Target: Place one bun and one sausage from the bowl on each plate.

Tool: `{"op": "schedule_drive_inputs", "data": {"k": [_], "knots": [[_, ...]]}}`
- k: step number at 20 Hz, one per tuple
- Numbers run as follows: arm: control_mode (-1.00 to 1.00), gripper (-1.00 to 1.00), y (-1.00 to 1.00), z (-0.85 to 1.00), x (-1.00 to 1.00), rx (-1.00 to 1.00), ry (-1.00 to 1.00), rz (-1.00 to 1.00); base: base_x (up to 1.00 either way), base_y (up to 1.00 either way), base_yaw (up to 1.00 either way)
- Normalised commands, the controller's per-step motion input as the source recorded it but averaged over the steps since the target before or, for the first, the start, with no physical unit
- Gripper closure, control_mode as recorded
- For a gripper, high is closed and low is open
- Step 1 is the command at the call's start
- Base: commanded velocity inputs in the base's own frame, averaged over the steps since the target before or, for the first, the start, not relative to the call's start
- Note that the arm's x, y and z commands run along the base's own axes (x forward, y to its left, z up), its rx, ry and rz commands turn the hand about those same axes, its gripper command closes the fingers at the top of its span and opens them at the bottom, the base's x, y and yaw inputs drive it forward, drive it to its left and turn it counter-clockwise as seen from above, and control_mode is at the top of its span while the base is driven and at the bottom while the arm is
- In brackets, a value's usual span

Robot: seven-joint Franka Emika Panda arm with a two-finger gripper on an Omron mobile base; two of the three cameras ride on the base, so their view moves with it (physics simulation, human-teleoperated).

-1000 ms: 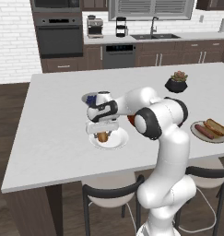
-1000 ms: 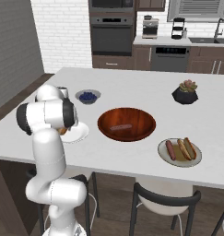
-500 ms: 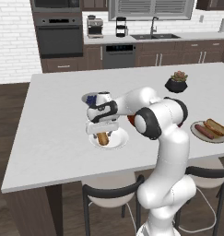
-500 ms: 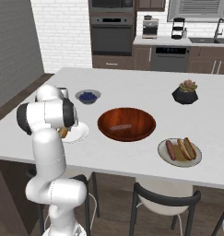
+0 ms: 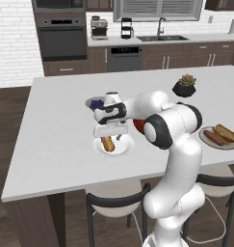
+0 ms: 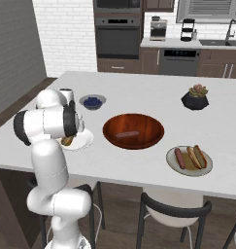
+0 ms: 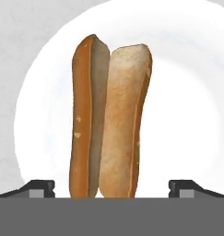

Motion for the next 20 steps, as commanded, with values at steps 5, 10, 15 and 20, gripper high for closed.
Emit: {"op": "schedule_drive_inputs", "data": {"k": [5, 10, 15, 20], "knots": [[-1.0, -1.0, -0.6, 0.44, -0.3, 0.0, 0.0, -0.19, 0.0, 0.0, 0.0], [-1.0, -1.0, -0.7, 0.3, -0.11, 0.0, 0.0, -0.27, 0.0, 0.0, 0.0], [-1.0, -1.0, -0.76, 0.08, -0.15, 0.0, 0.0, -0.22, 0.0, 0.0, 0.0], [-1.0, -1.0, -0.58, 0.06, -0.05, 0.0, 0.0, -0.19, 0.0, 0.0, 0.0]]}}
